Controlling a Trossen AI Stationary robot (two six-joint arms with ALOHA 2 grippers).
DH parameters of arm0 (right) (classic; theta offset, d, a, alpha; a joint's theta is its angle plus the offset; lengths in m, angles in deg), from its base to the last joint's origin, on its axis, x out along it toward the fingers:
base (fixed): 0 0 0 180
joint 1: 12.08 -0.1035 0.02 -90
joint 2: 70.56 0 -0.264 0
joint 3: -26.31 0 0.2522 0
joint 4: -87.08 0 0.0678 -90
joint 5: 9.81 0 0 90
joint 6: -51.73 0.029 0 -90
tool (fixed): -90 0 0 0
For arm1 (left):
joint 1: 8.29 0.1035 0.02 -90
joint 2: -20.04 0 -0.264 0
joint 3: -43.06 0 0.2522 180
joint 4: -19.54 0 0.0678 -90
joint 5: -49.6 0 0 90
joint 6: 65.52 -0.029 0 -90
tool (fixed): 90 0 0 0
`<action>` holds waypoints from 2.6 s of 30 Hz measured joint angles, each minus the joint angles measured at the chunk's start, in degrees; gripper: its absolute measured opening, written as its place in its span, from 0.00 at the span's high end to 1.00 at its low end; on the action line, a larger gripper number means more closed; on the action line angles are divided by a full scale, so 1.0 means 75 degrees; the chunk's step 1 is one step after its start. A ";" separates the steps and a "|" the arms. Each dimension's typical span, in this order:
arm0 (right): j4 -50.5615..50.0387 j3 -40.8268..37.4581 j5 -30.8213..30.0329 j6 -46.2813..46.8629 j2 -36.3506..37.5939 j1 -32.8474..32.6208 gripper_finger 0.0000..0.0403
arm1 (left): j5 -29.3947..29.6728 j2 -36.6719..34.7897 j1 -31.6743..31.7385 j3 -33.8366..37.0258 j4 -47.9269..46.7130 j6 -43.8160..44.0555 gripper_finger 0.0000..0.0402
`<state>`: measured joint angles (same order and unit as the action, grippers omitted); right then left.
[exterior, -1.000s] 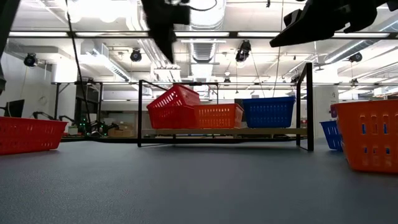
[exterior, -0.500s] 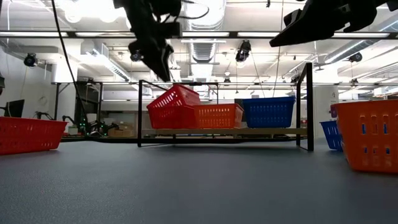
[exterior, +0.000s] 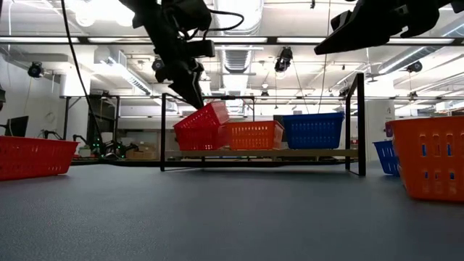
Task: Stack baskets on shelf by color
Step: Stack the bottom red bin on top of the red bin on the shelf
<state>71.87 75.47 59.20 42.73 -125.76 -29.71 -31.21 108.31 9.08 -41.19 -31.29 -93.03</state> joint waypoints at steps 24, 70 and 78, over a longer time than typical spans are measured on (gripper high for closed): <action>-0.0003 0.0000 0.0000 0.0000 0.0000 0.0000 0.98 | 0.0287 0.0288 0.0425 -0.0010 0.0828 -0.0052 0.75; 0.0056 0.0000 -0.0002 -0.0078 -0.0003 0.0003 0.98 | 0.2458 0.1085 -0.1123 -0.2091 -0.2485 -0.0078 1.00; 0.0050 0.0000 0.0000 -0.0064 -0.0003 0.0002 0.98 | 0.2440 0.1813 -0.1116 -0.3028 -0.3196 0.0026 1.00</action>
<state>72.24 75.47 59.20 42.25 -125.78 -29.69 -12.91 121.91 0.71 -63.90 -55.25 -92.83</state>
